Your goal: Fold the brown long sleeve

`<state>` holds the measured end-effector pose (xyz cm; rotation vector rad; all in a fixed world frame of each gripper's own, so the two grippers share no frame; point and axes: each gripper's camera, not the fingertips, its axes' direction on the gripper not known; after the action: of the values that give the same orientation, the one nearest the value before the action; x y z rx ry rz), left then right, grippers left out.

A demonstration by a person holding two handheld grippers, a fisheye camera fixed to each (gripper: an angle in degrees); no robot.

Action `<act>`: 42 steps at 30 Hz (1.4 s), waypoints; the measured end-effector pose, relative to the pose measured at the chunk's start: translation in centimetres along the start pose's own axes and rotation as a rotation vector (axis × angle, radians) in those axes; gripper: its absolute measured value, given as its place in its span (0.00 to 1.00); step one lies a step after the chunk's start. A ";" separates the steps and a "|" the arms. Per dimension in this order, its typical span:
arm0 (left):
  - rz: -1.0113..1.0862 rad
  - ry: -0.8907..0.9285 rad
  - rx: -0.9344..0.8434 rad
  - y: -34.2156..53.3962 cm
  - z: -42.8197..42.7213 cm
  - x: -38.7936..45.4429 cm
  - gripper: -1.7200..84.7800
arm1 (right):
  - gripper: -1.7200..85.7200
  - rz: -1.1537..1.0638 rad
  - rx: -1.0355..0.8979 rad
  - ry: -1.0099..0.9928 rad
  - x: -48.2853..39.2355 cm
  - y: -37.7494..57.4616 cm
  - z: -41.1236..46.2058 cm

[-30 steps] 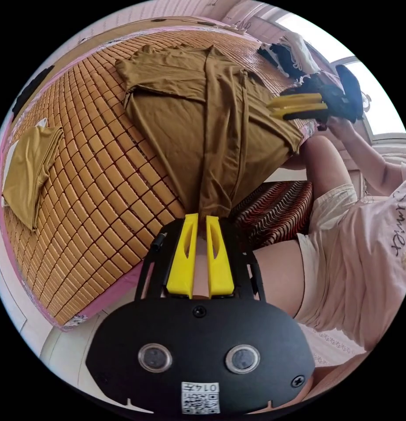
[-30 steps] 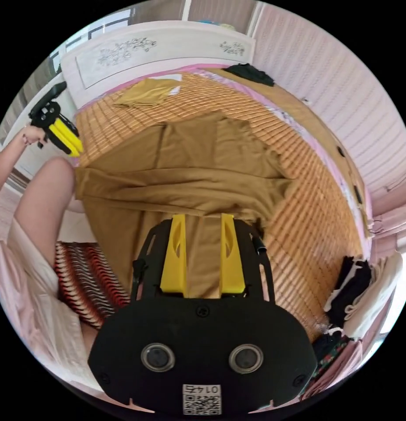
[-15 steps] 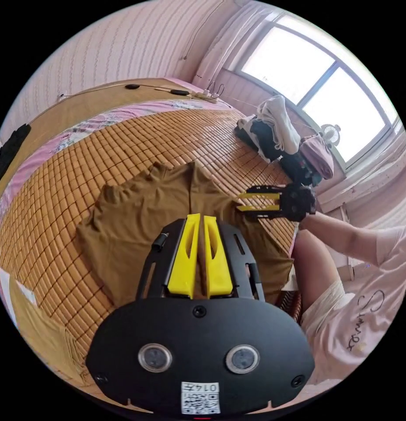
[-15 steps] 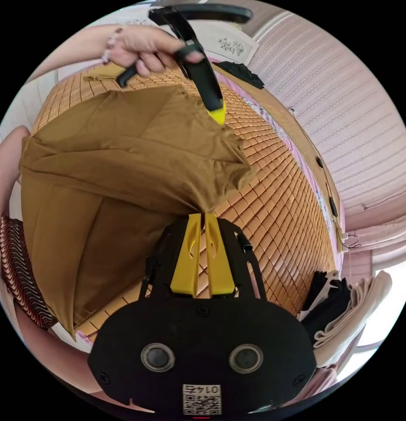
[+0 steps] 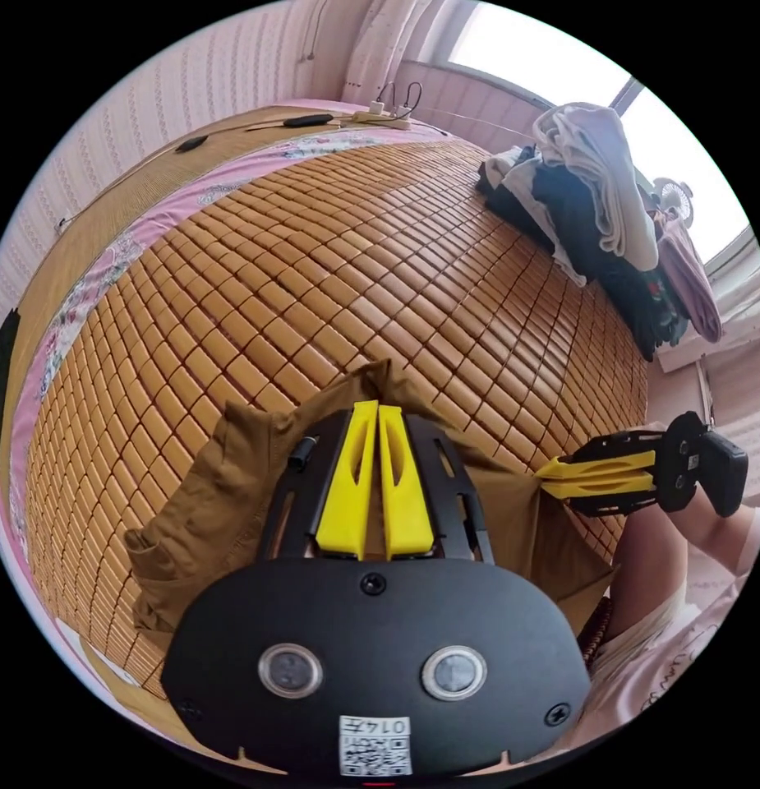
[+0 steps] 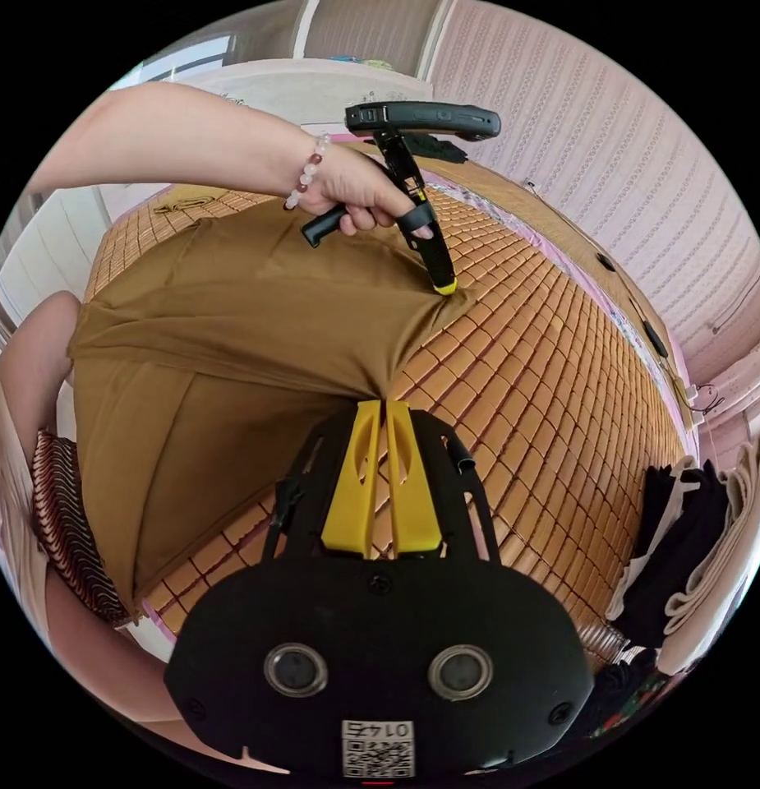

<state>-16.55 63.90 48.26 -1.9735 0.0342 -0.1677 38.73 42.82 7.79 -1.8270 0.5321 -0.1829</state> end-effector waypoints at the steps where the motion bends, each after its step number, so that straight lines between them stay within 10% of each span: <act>1: -0.002 -0.006 -0.020 -0.2 0.6 -0.1 0.02 | 0.03 0.010 0.001 -0.007 0.2 0.1 0.0; 13: 0.037 -0.240 0.010 11.9 -12.5 -0.2 0.08 | 0.06 0.191 -0.084 0.111 0.4 2.1 -3.2; 26: -0.373 -0.171 -0.140 47.6 -15.5 7.6 0.08 | 0.09 -0.281 0.025 -0.356 -30.1 -3.0 -6.5; 42: -0.516 -0.051 0.043 52.2 -16.6 5.9 0.09 | 0.01 -0.414 -0.185 -0.158 -37.7 -8.6 -2.6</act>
<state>-10.14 27.36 7.49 -1.9069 -0.5107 -0.4480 6.65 59.31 22.01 -2.0973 0.0555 -0.2723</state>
